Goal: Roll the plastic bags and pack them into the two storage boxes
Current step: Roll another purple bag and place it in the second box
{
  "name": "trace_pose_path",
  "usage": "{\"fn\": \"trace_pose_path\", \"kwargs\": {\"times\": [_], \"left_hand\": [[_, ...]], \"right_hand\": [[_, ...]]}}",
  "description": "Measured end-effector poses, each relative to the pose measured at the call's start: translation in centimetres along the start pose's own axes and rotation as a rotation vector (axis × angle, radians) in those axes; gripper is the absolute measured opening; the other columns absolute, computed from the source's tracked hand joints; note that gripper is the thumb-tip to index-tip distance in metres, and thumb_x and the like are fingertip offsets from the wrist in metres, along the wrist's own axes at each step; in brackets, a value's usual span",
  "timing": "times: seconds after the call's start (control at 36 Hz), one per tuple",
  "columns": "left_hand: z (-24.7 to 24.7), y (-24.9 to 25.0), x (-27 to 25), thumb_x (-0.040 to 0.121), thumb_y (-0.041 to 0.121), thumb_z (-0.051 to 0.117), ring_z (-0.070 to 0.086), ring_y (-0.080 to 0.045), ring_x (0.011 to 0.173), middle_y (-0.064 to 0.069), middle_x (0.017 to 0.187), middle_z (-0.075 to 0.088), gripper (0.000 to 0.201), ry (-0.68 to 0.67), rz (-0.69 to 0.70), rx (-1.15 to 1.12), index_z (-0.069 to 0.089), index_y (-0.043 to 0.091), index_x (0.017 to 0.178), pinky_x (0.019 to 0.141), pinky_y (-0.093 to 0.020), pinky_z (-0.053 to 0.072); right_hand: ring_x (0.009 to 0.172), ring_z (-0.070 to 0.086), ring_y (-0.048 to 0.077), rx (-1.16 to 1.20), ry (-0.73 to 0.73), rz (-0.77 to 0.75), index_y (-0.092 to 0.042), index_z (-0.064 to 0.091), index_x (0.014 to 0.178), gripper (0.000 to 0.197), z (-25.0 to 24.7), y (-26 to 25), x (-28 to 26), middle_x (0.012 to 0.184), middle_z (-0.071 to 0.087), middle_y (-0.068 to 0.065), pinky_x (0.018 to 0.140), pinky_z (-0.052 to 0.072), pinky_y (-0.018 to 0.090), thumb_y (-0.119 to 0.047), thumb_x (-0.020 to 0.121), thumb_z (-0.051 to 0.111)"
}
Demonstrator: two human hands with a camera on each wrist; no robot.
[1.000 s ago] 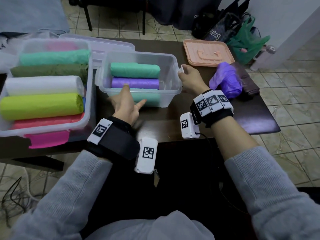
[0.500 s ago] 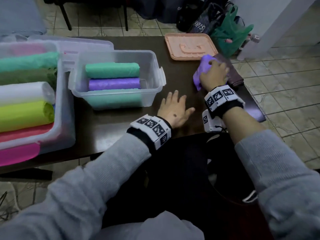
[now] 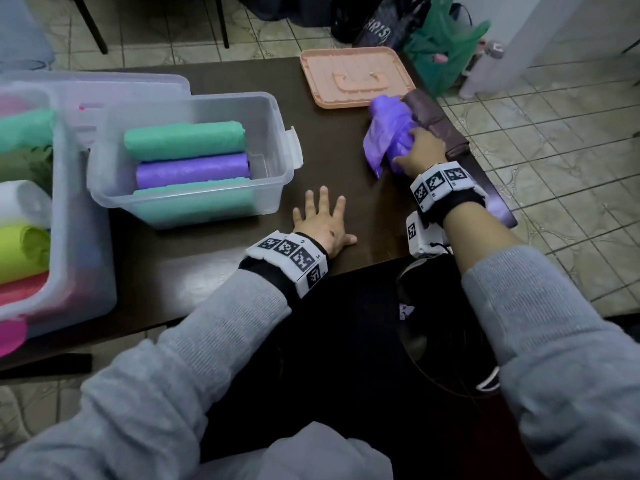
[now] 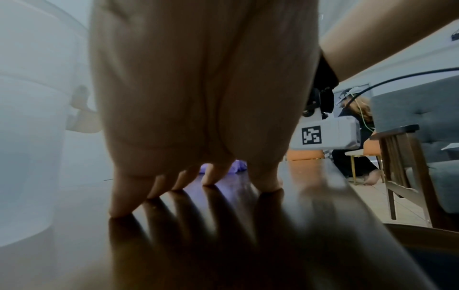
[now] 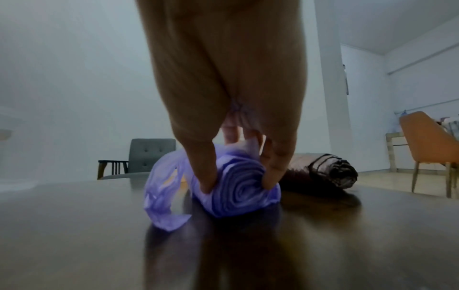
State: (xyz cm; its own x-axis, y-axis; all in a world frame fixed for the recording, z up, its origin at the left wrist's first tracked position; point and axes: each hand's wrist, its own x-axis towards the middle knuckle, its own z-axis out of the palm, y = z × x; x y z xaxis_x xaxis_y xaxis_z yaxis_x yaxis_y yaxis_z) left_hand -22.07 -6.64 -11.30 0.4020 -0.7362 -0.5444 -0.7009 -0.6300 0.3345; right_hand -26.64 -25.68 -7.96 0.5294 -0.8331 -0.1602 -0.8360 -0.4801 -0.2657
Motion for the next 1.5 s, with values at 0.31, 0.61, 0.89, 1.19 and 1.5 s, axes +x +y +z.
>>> {"fn": "trace_pose_path", "kwargs": {"times": [0.31,0.61,0.89,1.19,1.5], "left_hand": [[-2.4,0.1,-1.0,0.088,-0.009,0.036,0.041,-0.042,0.120,-0.023,0.135,0.032,0.053,0.393,0.118,-0.151,0.026,0.003,0.138,0.099,-0.048,0.038],[-3.6,0.9,0.5,0.081,0.023,0.070,0.044,-0.027,0.128,-0.002,0.142,0.043,0.079,0.372,0.350,0.097,0.027,0.034,0.146,0.096,-0.041,0.040],[-4.5,1.6,1.0,0.089,0.013,0.044,0.059,-0.031,0.104,-0.013,0.106,0.067,0.026,0.546,0.150,-0.532,0.068,0.018,0.100,0.089,-0.029,0.043],[-8.7,3.0,4.0,0.095,0.038,0.047,0.051,-0.034,0.121,-0.018,0.131,0.054,0.051,0.505,-0.121,-0.765,0.050,0.001,0.130,0.094,-0.032,0.042],[-4.8,1.8,0.7,0.082,0.036,0.068,0.039,-0.029,0.128,-0.014,0.138,0.042,0.064,0.509,0.214,-0.210,0.043,0.010,0.135,0.105,-0.040,0.035]], "right_hand": [[0.115,0.045,0.025,0.096,-0.133,-0.347,-0.014,0.048,0.132,0.063,1.1,1.3,-3.5,0.120,0.057,0.011,0.097,0.034,0.020,0.005,0.073,0.059],[0.118,0.050,0.022,0.051,-0.314,-0.444,-0.022,0.056,0.125,0.064,-0.1,3.3,-4.6,0.129,0.051,0.008,0.102,0.043,0.033,0.009,0.069,0.060],[0.101,0.051,0.020,0.640,-0.163,-0.262,-0.008,0.038,0.127,0.061,0.8,6.7,-5.2,0.122,0.039,0.009,0.084,0.046,0.025,0.015,0.076,0.062],[0.103,0.041,0.026,0.080,0.124,-0.534,-0.013,0.050,0.106,0.042,0.4,4.5,-7.6,0.112,0.045,0.008,0.088,0.038,0.039,-0.006,0.067,0.062],[0.094,0.053,0.017,0.646,0.068,-0.374,-0.013,0.036,0.121,0.052,1.6,4.2,-6.5,0.119,0.030,0.007,0.079,0.043,0.010,0.011,0.076,0.049]]}}
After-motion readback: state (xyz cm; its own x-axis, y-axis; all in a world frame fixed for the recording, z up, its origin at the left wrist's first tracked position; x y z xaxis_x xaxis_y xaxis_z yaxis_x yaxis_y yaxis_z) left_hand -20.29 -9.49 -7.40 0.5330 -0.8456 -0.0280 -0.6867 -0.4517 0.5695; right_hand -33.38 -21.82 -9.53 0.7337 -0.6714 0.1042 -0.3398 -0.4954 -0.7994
